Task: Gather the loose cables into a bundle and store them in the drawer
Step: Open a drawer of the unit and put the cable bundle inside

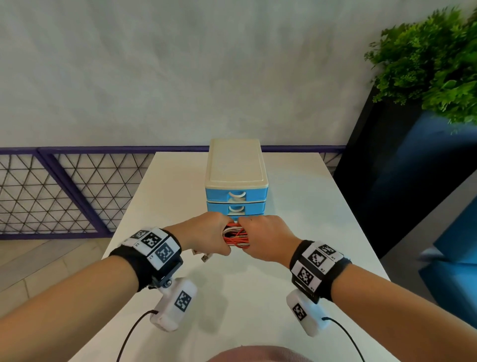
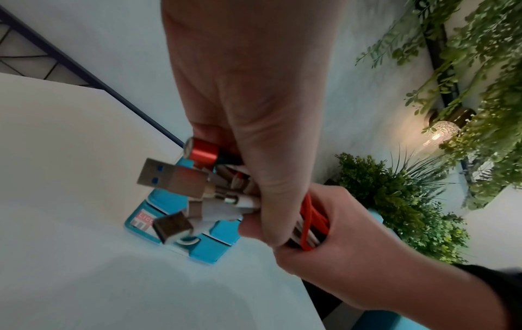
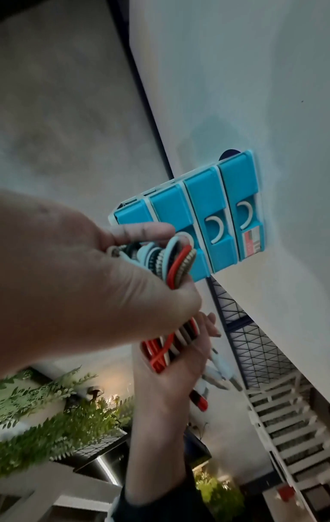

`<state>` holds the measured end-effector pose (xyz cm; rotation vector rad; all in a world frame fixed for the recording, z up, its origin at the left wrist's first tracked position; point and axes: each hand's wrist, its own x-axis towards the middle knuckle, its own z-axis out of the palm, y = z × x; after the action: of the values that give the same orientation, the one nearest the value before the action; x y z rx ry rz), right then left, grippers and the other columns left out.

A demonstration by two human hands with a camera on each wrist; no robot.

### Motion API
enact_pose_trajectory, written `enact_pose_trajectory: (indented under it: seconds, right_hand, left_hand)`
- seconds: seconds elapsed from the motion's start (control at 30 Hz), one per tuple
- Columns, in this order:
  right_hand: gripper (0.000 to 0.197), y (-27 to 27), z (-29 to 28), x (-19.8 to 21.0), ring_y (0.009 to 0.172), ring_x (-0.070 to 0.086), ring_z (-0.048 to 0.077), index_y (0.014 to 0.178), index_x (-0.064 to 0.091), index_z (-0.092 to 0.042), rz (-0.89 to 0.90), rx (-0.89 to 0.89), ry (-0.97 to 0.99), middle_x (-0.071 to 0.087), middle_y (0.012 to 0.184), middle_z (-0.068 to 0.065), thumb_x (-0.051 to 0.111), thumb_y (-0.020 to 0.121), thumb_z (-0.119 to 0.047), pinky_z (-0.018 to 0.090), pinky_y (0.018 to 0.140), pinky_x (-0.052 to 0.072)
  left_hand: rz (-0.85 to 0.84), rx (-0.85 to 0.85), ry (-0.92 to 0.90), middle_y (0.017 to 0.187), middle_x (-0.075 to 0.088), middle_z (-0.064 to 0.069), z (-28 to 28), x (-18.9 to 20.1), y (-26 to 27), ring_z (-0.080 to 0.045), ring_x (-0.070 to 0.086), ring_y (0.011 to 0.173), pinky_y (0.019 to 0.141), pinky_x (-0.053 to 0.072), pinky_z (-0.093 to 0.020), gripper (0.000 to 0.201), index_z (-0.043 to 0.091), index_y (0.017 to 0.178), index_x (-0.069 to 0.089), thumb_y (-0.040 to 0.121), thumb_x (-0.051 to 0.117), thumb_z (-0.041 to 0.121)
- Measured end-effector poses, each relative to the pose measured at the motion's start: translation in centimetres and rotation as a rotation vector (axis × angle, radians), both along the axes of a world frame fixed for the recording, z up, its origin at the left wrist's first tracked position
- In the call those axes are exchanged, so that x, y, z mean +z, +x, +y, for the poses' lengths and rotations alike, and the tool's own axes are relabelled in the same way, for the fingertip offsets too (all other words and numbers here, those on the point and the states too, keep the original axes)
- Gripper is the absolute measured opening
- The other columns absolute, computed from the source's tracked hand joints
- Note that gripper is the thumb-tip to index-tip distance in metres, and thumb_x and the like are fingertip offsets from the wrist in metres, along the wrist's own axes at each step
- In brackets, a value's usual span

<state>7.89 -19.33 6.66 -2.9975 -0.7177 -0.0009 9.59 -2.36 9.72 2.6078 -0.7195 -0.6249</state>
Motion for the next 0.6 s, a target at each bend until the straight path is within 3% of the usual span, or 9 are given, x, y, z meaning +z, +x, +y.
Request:
enact_pose_trajectory:
  seconds: [0.17,0.27,0.3,0.37,0.4,0.47,0.6]
  right_hand:
    - [0.03,1.5,-0.2,0.3,0.09,0.065,0.024,0.113,0.054,-0.02,0.036,0.026,-0.033,0.068,0.104,0.0,0.056,0.088,-0.036,0.03,0.067,0.043]
    - [0.033,2.8,0.0,1.1,0.091,0.065,0.027,0.118,0.051,-0.02,-0.002,-0.001,-0.052,0.068,0.104,0.002,0.053,0.089,-0.035,0.032,0.066,0.042]
    - [0.034,3.2,0.1,1.4,0.089,0.066,0.028,0.121,0.05,-0.021,-0.017,-0.013,-0.053,0.068,0.102,0.002,0.052,0.089,-0.034,0.032,0.066,0.043]
    - [0.034,4.1,0.3,1.9,0.088,0.066,0.027,0.122,0.05,-0.023,-0.051,-0.019,-0.058,0.069,0.101,0.001,0.05,0.09,-0.034,0.033,0.065,0.045]
    - [0.033,4.4,0.4,2.0,0.088,0.066,0.026,0.12,0.051,-0.023,-0.063,-0.014,-0.062,0.069,0.101,0.0,0.05,0.089,-0.034,0.033,0.066,0.045]
    - [0.032,4.7,0.5,2.1,0.088,0.066,0.026,0.119,0.051,-0.024,-0.088,0.009,-0.054,0.07,0.101,-0.001,0.052,0.088,-0.033,0.031,0.064,0.044]
    - [0.038,5.1,0.6,2.4,0.093,0.066,0.027,0.121,0.051,-0.025,-0.082,-0.031,0.017,0.07,0.104,-0.001,0.055,0.085,-0.034,0.03,0.065,0.041]
  left_hand:
    - [0.058,-0.008,0.019,0.066,0.065,-0.001,0.0,0.5,1.3,-0.005,0.053,0.04,0.039,0.042,-0.019,0.021,0.02,0.088,0.053,0.071,0.065,0.016]
    - [0.163,0.024,-0.197,0.073,0.065,-0.008,0.5,1.9,2.9,-0.014,0.056,0.049,0.043,0.045,-0.026,0.025,0.013,0.095,0.06,0.078,0.073,0.027]
    - [0.143,0.068,-0.306,0.079,0.066,-0.008,0.9,2.2,3.4,-0.015,0.059,0.059,0.052,0.048,-0.027,0.026,0.012,0.097,0.064,0.082,0.07,0.032]
    - [-0.046,0.18,-0.481,0.095,0.065,-0.001,1.7,2.1,4.7,-0.011,0.062,0.084,0.075,0.049,-0.029,0.023,0.015,0.095,0.067,0.089,0.061,0.036]
    - [-0.173,0.227,-0.507,0.097,0.063,0.001,2.1,1.9,5.3,-0.011,0.061,0.09,0.079,0.049,-0.03,0.021,0.016,0.093,0.066,0.091,0.056,0.034]
    - [-0.372,0.258,-0.451,0.1,0.061,0.002,2.8,1.5,6.5,-0.013,0.058,0.093,0.083,0.047,-0.03,0.02,0.016,0.095,0.064,0.096,0.047,0.027]
    - [-0.393,0.119,-0.247,0.111,0.06,-0.003,3.8,0.8,8.3,-0.016,0.055,0.103,0.085,0.039,-0.024,0.028,0.011,0.11,0.064,0.1,0.038,0.017]
